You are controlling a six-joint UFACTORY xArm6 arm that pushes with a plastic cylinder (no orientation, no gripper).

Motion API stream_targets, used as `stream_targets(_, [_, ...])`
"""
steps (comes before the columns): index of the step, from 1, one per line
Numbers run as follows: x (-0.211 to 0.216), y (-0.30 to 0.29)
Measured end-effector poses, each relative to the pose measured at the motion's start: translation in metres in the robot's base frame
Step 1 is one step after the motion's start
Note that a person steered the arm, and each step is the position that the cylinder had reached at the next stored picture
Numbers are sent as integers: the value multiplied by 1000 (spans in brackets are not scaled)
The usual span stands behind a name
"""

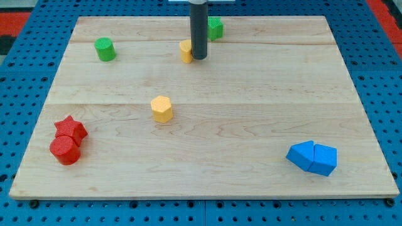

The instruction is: Keep yellow hexagon vertically below green circle

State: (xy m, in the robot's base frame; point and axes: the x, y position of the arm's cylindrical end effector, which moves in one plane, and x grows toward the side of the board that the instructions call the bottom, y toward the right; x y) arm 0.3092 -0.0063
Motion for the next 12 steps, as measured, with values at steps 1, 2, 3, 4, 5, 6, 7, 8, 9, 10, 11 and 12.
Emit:
stream_targets(1, [-4,-37])
stream_targets(2, [-9,-81])
stream_targets(3, [-26,-83])
stream_targets(4, [4,-74])
stream_targets(5, [19,-116])
stream_targets(6, [-7,-159])
stream_targets(7, [-9,-110])
stream_targets(8, [-15,-63])
stream_targets(9, [17,-61])
stream_targets(10, [76,-20])
stream_targets(11, [140,-16])
stream_targets(12, [183,-48])
